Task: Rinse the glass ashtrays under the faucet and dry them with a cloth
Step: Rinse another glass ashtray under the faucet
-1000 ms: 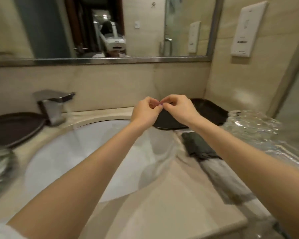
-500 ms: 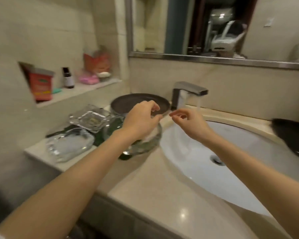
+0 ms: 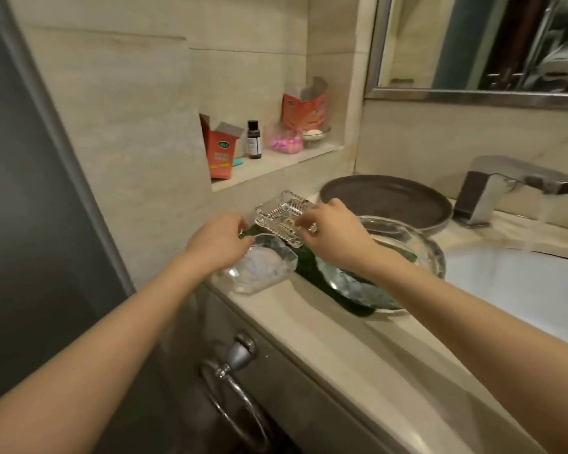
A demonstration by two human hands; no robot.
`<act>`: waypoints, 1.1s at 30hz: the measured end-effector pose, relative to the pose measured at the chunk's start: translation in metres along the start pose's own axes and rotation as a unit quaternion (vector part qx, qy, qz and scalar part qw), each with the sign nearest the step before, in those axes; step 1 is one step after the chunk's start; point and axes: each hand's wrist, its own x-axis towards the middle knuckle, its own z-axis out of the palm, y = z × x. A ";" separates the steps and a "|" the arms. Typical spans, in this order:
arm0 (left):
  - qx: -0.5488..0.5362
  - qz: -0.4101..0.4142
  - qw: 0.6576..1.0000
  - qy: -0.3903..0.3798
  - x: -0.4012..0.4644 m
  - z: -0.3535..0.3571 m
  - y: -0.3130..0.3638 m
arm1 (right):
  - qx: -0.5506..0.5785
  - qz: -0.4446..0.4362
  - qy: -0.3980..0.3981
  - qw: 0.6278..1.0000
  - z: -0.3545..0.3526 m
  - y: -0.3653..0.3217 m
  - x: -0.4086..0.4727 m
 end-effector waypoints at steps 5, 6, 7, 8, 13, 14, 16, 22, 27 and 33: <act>0.018 -0.022 0.998 -0.057 0.007 0.008 -0.012 | -0.089 -0.036 -0.059 0.994 0.021 -0.018 0.010; 0.012 -0.024 0.998 -0.059 0.009 0.008 -0.012 | -0.100 -0.034 -0.068 0.992 0.024 -0.019 0.011; 0.007 -0.024 0.998 -0.061 0.010 0.008 -0.012 | -0.107 -0.027 -0.078 0.991 0.025 -0.020 0.012; 0.006 -0.023 0.998 -0.062 0.011 0.008 -0.012 | -0.109 -0.018 -0.088 0.990 0.026 -0.021 0.014; -0.029 -0.015 0.998 -0.049 0.013 0.006 -0.011 | -0.089 0.025 -0.098 0.991 0.023 -0.025 0.019; -0.055 -0.018 0.997 -0.042 0.014 0.003 -0.011 | -0.061 0.039 -0.094 0.993 0.022 -0.025 0.020; -0.112 -0.019 0.993 -0.025 0.015 -0.007 -0.006 | 0.015 0.068 -0.081 0.994 0.015 -0.025 0.020; -0.219 0.037 0.975 0.001 0.010 -0.041 0.052 | 0.220 0.136 -0.022 0.966 -0.041 0.002 0.009; -0.285 0.089 0.953 -0.045 0.006 -0.038 0.129 | 0.394 0.250 0.007 0.885 -0.084 0.049 -0.030; -0.519 0.032 0.838 -0.162 -0.008 -0.001 0.231 | 0.410 0.325 0.131 0.842 -0.125 0.112 -0.095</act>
